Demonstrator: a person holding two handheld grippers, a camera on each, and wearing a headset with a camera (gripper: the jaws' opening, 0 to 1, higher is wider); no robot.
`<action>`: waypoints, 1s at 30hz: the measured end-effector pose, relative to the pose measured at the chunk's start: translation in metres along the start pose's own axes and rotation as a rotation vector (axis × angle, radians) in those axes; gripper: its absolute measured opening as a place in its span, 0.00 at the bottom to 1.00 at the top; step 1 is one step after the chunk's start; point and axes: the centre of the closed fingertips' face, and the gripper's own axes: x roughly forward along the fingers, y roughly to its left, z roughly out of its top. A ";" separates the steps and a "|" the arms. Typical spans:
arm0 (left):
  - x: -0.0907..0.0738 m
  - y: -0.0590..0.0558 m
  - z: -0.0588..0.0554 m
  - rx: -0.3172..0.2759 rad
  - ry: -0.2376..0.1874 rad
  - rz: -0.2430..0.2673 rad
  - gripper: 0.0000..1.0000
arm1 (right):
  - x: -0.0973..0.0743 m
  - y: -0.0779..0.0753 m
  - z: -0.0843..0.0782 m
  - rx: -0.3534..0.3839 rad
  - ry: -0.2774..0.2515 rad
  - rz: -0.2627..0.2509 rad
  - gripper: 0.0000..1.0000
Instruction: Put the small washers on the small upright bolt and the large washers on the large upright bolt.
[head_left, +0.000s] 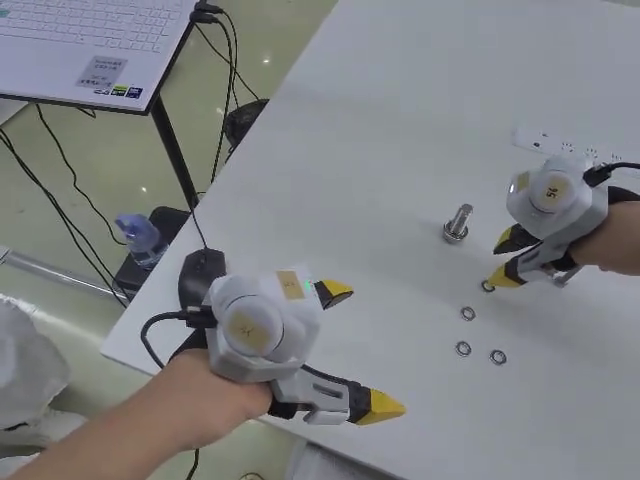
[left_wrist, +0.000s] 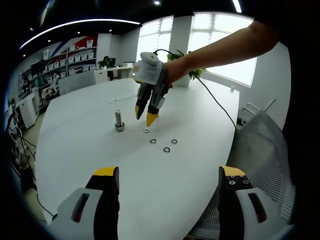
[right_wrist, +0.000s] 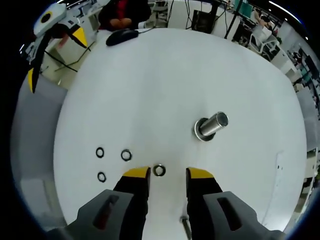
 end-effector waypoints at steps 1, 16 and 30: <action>0.000 0.000 0.000 0.000 -0.001 0.000 0.81 | 0.002 0.001 -0.001 -0.001 0.002 0.002 0.29; -0.001 0.003 -0.002 -0.006 0.000 0.002 0.81 | 0.018 0.007 -0.011 0.018 0.023 0.021 0.26; 0.001 0.002 -0.002 -0.009 0.000 -0.006 0.79 | 0.021 0.010 -0.012 0.008 0.040 0.036 0.23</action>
